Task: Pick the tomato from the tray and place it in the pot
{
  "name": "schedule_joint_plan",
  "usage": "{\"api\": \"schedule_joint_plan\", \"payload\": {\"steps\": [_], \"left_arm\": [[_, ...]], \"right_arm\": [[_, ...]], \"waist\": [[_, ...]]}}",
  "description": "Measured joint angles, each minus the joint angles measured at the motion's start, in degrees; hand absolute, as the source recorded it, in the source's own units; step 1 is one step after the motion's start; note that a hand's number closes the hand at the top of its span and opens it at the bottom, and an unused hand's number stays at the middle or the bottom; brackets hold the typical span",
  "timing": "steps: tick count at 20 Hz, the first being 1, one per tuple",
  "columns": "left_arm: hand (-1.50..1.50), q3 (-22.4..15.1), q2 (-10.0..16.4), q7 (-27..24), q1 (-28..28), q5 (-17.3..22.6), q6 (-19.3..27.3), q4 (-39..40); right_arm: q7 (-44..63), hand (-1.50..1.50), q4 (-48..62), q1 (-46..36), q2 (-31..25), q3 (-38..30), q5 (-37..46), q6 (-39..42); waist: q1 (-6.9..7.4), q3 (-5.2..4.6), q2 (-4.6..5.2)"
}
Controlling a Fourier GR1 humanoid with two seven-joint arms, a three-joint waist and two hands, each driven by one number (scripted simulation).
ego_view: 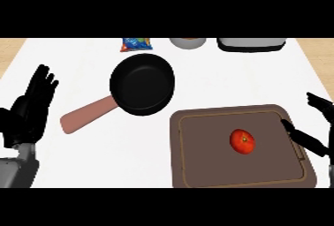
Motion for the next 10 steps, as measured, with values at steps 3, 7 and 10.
{"api": "schedule_joint_plan", "payload": {"steps": [3, 7, 10], "left_arm": [[0.0, -0.2, -1.1, 0.7, 0.0, -0.8, 0.5, -1.7], [0.0, 0.0, -1.8, 2.0, -0.4, -1.4, 0.6, -3.1], [0.0, -0.1, -2.4, 2.6, -0.6, -1.6, 1.0, -3.7]], "right_arm": [[-2.9, -1.5, -4.4, 3.4, -1.1, -1.8, 0.1, 1.1], [1.0, -1.5, -13.3, 8.6, -4.8, -1.6, 1.6, 3.5], [8.5, -1.5, -18.4, 10.2, -9.8, -0.2, 2.6, 6.9]], "waist": [[0.32, 0.02, 0.04], [0.41, -0.03, 0.04], [0.52, -0.09, 0.03]]}}
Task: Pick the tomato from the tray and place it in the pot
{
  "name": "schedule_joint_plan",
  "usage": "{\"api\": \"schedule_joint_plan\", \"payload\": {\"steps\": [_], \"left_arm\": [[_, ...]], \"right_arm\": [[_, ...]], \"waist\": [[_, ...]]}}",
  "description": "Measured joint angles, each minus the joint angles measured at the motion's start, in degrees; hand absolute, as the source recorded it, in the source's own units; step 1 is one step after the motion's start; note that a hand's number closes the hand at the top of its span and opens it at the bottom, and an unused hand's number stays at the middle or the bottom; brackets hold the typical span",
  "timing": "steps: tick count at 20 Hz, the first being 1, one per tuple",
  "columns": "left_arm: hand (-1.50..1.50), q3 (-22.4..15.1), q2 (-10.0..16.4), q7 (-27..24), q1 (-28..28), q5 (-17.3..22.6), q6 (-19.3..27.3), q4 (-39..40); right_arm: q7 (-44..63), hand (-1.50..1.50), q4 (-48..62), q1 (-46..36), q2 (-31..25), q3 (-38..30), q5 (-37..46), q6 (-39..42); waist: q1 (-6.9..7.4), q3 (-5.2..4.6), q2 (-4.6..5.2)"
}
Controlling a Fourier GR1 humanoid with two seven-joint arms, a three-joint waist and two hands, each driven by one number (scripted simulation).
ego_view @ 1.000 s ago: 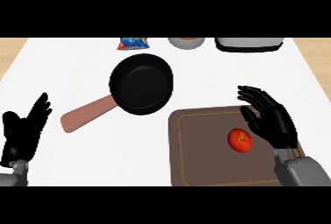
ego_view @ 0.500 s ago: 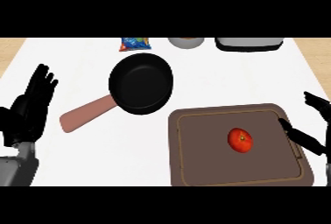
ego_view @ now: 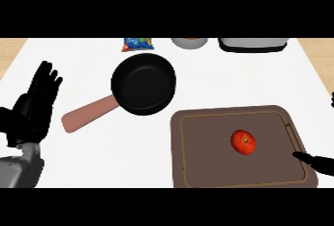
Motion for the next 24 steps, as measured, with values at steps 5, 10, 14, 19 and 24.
{"api": "schedule_joint_plan", "payload": {"steps": [5, 10, 14, 19, 24], "left_arm": [[0.0, -0.4, -0.2, 0.1, -0.7, -0.5, -0.4, 0.4], [0.0, -0.2, -0.5, 0.6, -1.7, -0.6, -0.7, 0.8], [0.0, 0.0, -1.5, 0.1, -2.0, -1.0, -0.9, 1.7], [0.0, 1.9, -1.6, -0.4, -0.1, -1.3, -2.6, 0.7], [0.0, 3.3, -2.2, 1.5, -0.8, -2.2, -3.5, -0.4]], "right_arm": [[14.1, -1.5, -6.3, -0.2, -8.0, 5.3, 3.8, 6.2], [29.7, -1.5, -11.8, -4.4, -12.2, 11.6, 7.4, 11.9], [41.2, -1.5, -14.1, -9.8, -10.1, 17.3, 9.6, 15.5], [48.6, -1.5, -13.5, -14.3, -4.5, 19.0, 12.0, 19.8], [51.4, -1.5, -11.9, -15.7, 0.9, 19.2, 15.7, 23.0]], "waist": [[0.58, -0.09, 0.16], [1.37, -0.07, 0.3], [1.52, -0.01, 0.34], [1.17, 0.06, 0.26], [0.9, 0.09, 0.21]]}}
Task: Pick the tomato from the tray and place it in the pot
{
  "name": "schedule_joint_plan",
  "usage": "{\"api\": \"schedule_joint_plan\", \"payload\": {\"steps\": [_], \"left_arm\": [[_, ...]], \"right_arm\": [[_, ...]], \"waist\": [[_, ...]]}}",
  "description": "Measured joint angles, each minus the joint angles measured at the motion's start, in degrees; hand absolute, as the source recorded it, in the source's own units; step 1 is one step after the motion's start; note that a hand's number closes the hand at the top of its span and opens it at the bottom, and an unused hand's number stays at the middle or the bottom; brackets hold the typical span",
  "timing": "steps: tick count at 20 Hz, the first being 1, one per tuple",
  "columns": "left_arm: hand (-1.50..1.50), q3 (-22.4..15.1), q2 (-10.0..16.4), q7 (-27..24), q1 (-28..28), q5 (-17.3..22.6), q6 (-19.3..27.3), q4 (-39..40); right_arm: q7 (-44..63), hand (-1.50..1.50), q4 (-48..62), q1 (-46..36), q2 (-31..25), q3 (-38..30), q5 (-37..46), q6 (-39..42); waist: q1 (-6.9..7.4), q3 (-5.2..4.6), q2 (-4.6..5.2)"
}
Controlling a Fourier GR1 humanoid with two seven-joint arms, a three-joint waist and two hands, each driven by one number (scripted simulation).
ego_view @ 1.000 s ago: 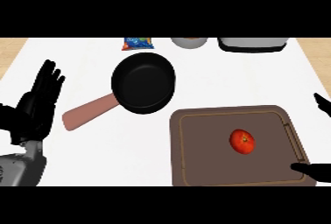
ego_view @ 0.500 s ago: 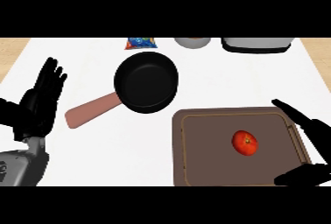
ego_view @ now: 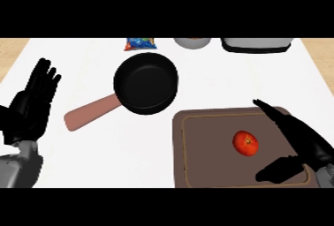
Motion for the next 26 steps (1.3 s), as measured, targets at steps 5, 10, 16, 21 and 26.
{"api": "schedule_joint_plan", "payload": {"steps": [5, 10, 16, 21, 26], "left_arm": [[0.0, 0.2, -1.8, 0.1, -0.8, -1.8, 0.1, 0.9], [0.0, 1.1, -2.8, 0.2, 0.3, -2.8, -1.1, -0.3], [0.0, 2.2, -3.6, 2.1, -0.1, -4.1, -2.0, -1.7], [0.0, 3.7, -4.5, 1.0, 0.0, -4.8, -3.4, -0.4], [0.0, 5.3, -4.5, 1.2, -0.4, -5.0, -5.0, -0.1]], "right_arm": [[2.9, -1.5, 1.5, 0.4, 3.3, 0.3, 5.0, 1.9], [2.8, -1.5, 3.5, 1.8, 7.8, 0.7, 10.9, 2.3], [-1.7, -1.5, 8.6, 2.3, 12.5, -0.5, 16.2, 2.6], [-1.3, -1.5, 10.5, 1.9, 15.8, -1.8, 19.9, 4.3], [-5.7, 1.5, 15.6, 2.0, 18.1, -3.6, 22.8, 4.1]], "waist": [[-0.18, 0.02, 0.0], [-0.18, 0.02, -0.02], [-0.18, 0.02, -0.01], [-0.21, 0.04, 0.0], [-0.22, 0.02, 0.01]]}}
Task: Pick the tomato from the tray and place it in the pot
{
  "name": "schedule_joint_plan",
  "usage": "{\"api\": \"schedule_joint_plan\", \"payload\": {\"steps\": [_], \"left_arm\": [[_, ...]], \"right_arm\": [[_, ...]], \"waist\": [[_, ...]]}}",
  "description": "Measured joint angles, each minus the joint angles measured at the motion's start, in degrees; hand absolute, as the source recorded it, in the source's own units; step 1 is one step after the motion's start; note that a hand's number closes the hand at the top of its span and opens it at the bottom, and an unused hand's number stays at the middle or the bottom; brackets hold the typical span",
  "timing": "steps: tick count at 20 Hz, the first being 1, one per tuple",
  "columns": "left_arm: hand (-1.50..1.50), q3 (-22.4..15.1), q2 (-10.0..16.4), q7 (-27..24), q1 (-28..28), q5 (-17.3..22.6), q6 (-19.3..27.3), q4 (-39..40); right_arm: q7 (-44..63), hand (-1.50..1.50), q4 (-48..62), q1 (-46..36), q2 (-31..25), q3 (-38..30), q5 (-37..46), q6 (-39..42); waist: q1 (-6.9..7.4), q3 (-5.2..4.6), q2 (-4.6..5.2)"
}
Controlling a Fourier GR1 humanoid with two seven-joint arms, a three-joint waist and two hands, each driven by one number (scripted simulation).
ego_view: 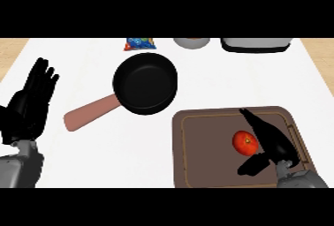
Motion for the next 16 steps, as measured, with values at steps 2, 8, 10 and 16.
{"api": "schedule_joint_plan", "payload": {"steps": [2, 8, 10, 16], "left_arm": [[0.0, 0.0, -0.2, 0.5, -0.1, -0.2, 0.1, -0.4], [0.0, -0.6, -2.0, 1.3, 1.1, -1.4, 0.3, -2.5], [0.0, -0.5, -2.4, 1.3, 1.4, -1.8, 0.1, -2.7], [0.0, -0.3, -2.9, 0.5, 1.0, -2.3, -0.9, -1.2]], "right_arm": [[-3.3, 1.5, 1.4, -0.1, -0.8, 0.4, 1.1, 0.7], [-10.0, 1.5, 3.7, -1.2, -0.8, 0.0, 5.1, 1.1], [-11.1, 1.5, 4.0, -1.0, -0.1, -0.3, 6.4, 1.3], [-10.1, 1.5, 2.0, -2.7, 5.6, 7.0, 11.9, 3.3]], "waist": [[0.04, -0.03, -0.03], [0.07, -0.25, -0.26], [0.06, -0.3, -0.3], [0.64, -0.75, -0.48]]}}
